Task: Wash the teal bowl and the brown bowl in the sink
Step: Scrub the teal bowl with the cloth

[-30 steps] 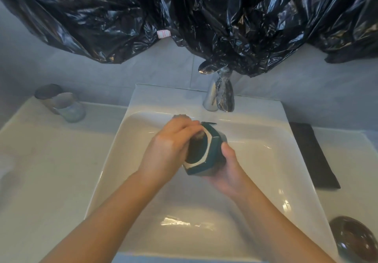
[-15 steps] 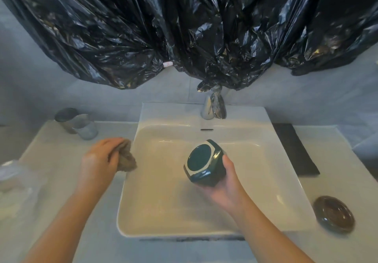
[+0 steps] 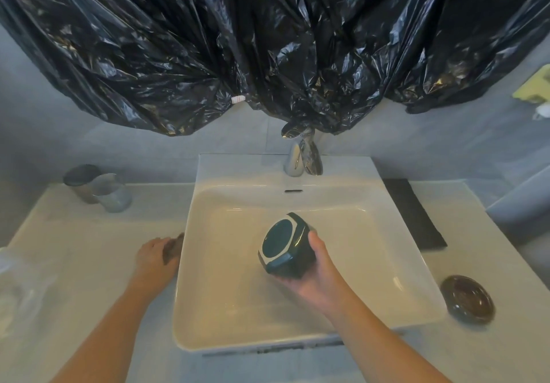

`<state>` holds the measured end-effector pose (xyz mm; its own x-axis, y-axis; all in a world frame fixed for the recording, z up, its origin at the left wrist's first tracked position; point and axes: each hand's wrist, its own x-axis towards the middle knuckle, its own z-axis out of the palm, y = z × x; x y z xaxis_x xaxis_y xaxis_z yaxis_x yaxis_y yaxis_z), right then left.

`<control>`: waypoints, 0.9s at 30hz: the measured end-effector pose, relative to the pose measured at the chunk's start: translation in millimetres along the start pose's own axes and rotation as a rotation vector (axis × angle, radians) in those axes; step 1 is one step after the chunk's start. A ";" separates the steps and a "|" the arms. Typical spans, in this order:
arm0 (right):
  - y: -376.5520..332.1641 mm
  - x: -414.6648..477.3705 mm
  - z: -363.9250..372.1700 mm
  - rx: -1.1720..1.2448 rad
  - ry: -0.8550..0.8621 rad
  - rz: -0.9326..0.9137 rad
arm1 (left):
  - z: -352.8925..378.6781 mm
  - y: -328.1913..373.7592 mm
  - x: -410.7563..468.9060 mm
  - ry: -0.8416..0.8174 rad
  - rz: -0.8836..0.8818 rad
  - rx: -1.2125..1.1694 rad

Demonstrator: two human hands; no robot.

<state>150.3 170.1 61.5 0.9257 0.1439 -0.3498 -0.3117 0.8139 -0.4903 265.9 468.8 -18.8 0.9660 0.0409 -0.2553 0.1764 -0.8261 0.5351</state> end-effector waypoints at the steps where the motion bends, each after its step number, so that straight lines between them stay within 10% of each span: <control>1: -0.6 0.9 -0.2 0.009 0.010 0.001 | -2.0 2.3 -1.3 -0.026 0.009 0.015; 5: -2.0 6.6 0.8 0.024 0.073 -0.009 | -17.8 17.3 -13.5 -0.129 0.017 0.002; 11: -9.1 7.4 4.8 -0.081 0.079 -0.021 | -50.8 74.3 -34.5 0.170 0.086 -0.327; 19: -30.1 -12.6 22.7 -0.842 0.122 -0.116 | -61.0 181.8 -103.5 -0.587 0.044 -0.842; 27: -64.8 -41.6 19.8 -1.504 0.093 -0.298 | -27.0 220.3 -107.8 -0.696 0.099 -0.747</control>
<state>136.3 122.5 123.6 0.9934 0.0033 -0.1148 -0.0973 -0.5064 -0.8568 205.7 297.6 148.4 0.7006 -0.5403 -0.4661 0.4041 -0.2378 0.8832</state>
